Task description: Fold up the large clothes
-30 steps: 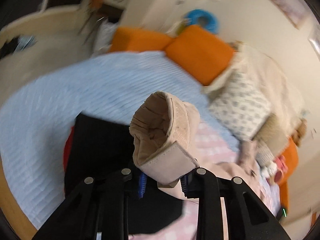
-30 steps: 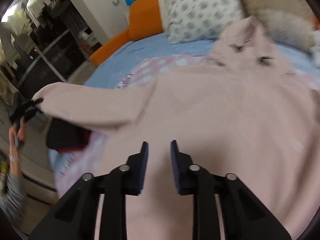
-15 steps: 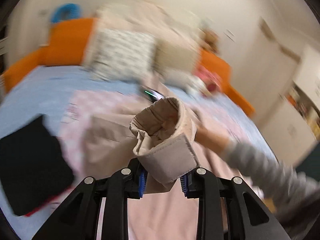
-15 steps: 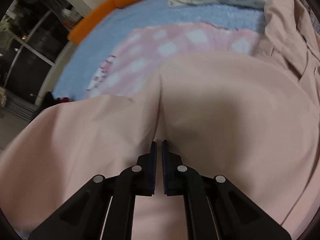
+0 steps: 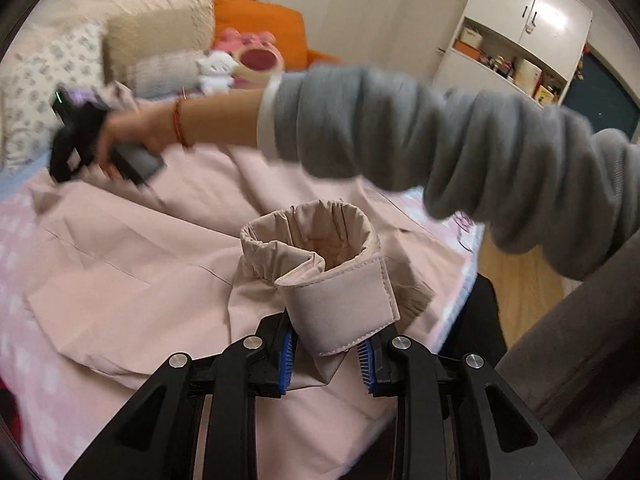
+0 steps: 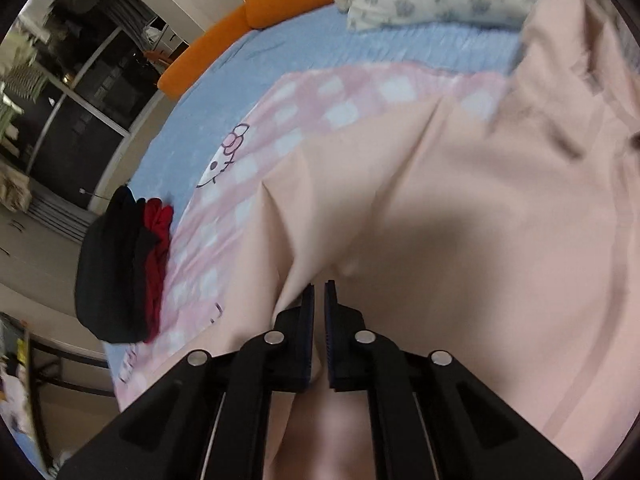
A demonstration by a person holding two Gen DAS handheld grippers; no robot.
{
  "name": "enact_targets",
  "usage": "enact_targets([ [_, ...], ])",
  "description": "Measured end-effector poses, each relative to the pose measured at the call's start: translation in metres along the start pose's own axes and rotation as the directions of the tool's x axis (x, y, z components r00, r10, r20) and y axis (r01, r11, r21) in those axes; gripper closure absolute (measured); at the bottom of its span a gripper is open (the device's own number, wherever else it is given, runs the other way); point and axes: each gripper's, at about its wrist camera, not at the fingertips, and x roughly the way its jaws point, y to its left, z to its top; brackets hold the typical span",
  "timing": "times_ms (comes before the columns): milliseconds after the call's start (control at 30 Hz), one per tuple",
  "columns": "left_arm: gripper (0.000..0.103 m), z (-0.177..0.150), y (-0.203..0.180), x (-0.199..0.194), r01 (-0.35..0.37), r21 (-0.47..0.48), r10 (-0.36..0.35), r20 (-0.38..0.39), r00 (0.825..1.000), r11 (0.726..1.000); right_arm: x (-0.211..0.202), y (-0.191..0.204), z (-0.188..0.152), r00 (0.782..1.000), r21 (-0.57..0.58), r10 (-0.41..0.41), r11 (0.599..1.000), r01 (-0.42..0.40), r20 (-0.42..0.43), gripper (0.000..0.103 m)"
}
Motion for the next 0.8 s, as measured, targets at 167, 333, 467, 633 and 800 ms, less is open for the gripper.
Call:
enact_targets([
  [167, 0.072, -0.021, -0.009, 0.064, 0.087, -0.093, -0.093, -0.055, 0.994, 0.992, -0.048, -0.017, -0.014, 0.998, 0.033, -0.033, 0.999, 0.031, 0.06, 0.095],
  [333, 0.068, -0.045, -0.011, 0.102, 0.083, -0.168, -0.092, -0.047, 0.995, 0.982, -0.059, -0.026, -0.031, 0.998, 0.043, -0.049, 0.998, 0.047, 0.049, 0.095],
  [467, 0.056, -0.048, -0.006, 0.076, 0.078, -0.259, -0.087, -0.023, 0.996, 0.963, -0.054, -0.01, -0.03, 0.999, 0.015, -0.029, 0.999, 0.029, 0.042, 0.095],
  [633, 0.008, -0.057, 0.029, -0.044, 0.097, -0.399, -0.013, 0.207, 0.978, 0.912, -0.05, 0.013, -0.014, 0.998, -0.015, -0.026, 1.0, 0.027, 0.062, 0.057],
  [800, 0.003, -0.069, 0.074, -0.121, -0.068, -0.542, 0.253, 0.273, 0.928, 0.837, -0.032, 0.031, -0.001, 0.997, -0.034, -0.057, 0.998, 0.058, 0.045, 0.057],
])
